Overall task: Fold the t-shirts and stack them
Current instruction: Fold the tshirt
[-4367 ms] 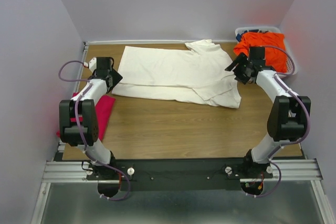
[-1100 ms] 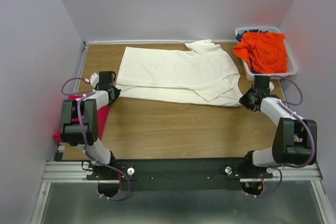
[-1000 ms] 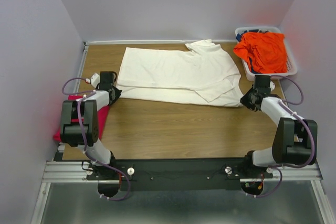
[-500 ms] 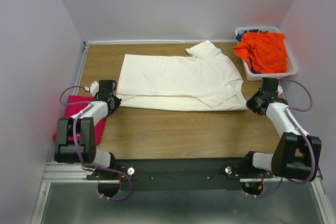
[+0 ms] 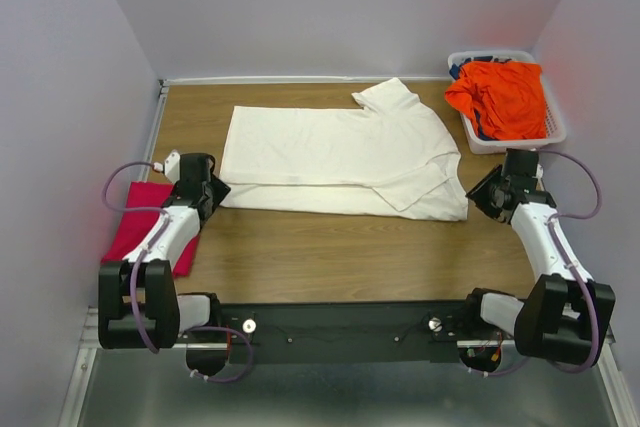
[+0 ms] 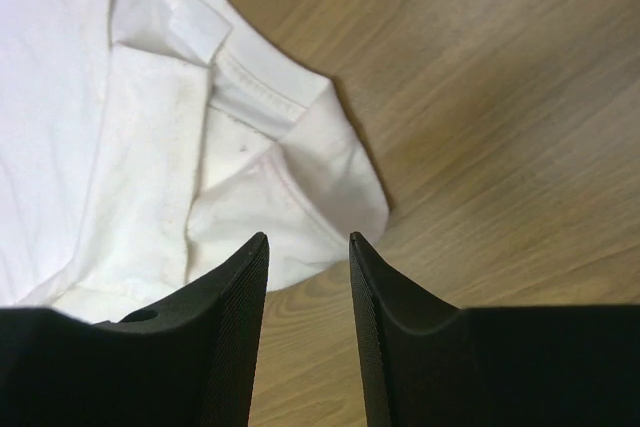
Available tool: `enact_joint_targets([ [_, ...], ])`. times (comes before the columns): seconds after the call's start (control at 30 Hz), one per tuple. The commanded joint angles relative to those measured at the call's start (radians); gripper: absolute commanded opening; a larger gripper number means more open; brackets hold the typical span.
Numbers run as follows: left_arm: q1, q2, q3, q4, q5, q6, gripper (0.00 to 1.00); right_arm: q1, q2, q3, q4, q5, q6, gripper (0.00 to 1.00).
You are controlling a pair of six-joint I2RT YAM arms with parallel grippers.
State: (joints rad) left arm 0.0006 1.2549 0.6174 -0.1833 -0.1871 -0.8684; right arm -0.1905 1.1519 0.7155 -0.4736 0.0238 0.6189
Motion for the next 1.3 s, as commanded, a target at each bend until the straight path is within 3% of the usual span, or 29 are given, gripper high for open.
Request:
enact_joint_targets([
  [0.0,0.002,-0.046,0.044,0.007,0.024,0.054,0.54,0.025,0.026,0.082,-0.010,-0.071,-0.038,0.46],
  [0.2,-0.079,0.061,0.110,0.038,0.029,0.043,0.54,0.167,0.124,0.139,0.033,-0.030,-0.002,0.45],
  [0.57,-0.109,0.225,0.159,0.110,0.028,0.026,0.56,0.276,0.220,0.098,0.153,-0.087,0.013,0.47],
  [0.77,-0.109,0.285,0.157,0.156,0.032,0.009,0.60,0.304,0.233,0.065,0.191,-0.120,0.015,0.50],
  [1.27,-0.108,0.402,0.262,0.177,0.035,-0.009,0.60,0.316,0.246,0.035,0.231,-0.170,0.001,0.56],
])
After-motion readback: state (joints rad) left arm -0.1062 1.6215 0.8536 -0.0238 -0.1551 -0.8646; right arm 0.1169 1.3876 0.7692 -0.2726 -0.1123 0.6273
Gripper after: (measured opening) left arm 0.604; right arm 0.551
